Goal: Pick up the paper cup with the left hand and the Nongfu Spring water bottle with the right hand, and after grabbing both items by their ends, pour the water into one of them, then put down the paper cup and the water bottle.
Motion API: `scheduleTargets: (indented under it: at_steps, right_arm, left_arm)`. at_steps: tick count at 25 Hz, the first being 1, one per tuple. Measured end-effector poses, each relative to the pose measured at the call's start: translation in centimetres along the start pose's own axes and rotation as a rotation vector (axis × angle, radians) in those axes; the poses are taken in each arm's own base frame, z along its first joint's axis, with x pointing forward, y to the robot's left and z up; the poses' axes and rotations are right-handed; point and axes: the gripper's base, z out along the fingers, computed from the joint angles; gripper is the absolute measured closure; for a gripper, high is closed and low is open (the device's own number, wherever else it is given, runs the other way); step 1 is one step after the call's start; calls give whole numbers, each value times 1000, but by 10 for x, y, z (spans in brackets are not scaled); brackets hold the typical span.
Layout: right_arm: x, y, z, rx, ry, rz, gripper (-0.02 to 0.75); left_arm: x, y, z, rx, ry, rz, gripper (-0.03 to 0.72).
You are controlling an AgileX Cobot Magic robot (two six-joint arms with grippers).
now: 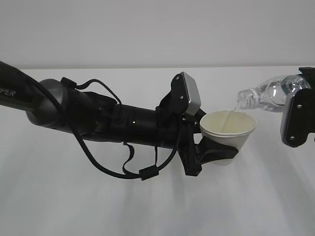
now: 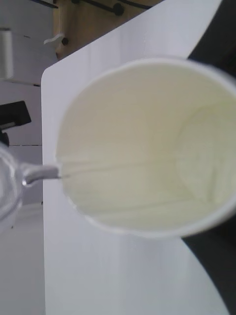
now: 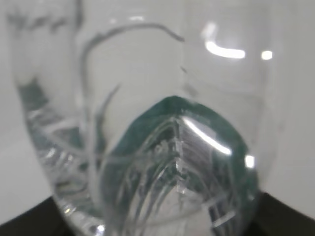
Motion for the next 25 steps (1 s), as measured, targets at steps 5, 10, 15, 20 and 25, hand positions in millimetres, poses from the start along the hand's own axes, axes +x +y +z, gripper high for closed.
scheduleTargets:
  at_steps: [5, 10, 15, 20, 25]
  right_arm:
    - [0, 0, 0, 0, 0, -3, 308]
    - [0, 0, 0, 0, 0, -5, 308]
    - [0, 0, 0, 0, 0, -5, 308]
    - [0, 0, 0, 0, 0, -5, 308]
    - [0, 0, 0, 0, 0, -15, 308]
  left_arm:
    - [0, 0, 0, -2, 3, 0, 274]
    - [0, 0, 0, -2, 5, 1, 274]
    - [0, 0, 0, -2, 5, 1, 274]
    - [0, 0, 0, -2, 5, 1, 274]
    - [0, 0, 0, -2, 5, 1, 274]
